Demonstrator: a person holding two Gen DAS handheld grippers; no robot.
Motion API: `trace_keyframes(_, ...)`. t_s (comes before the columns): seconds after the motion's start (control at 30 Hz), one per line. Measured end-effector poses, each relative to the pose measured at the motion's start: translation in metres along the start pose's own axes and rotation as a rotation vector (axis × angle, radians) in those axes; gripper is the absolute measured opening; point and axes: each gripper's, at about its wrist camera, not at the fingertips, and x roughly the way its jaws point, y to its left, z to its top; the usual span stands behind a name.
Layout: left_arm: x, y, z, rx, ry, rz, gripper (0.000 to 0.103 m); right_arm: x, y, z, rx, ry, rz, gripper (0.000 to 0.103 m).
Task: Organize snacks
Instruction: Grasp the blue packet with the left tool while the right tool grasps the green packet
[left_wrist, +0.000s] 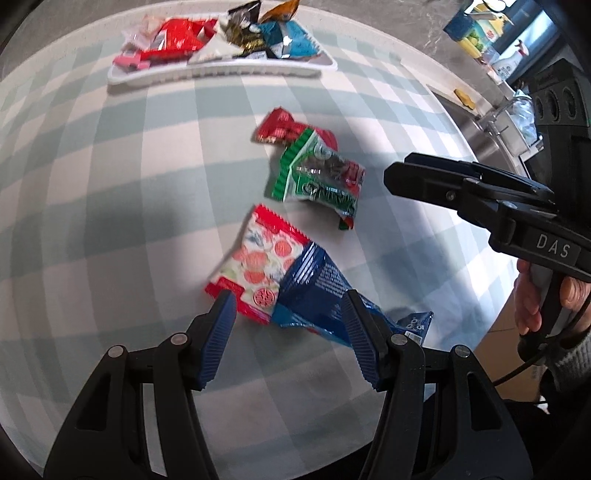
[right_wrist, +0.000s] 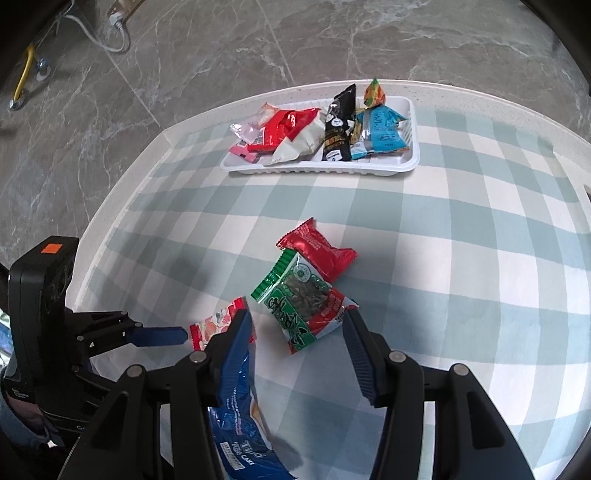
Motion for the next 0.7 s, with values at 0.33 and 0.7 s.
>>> trace_keyframes(0.33,0.011,-0.002,-0.004,-0.091,0.017,-0.060,0.060,0.028,0.013,0.005,-0.224,0.043,-0.086,0.059)
trace_keyframes(0.7,0.024,-0.014,-0.003,-0.118,0.051,-0.058,0.061,0.055,0.021,0.005,-0.366,0.111,-0.115,0.059)
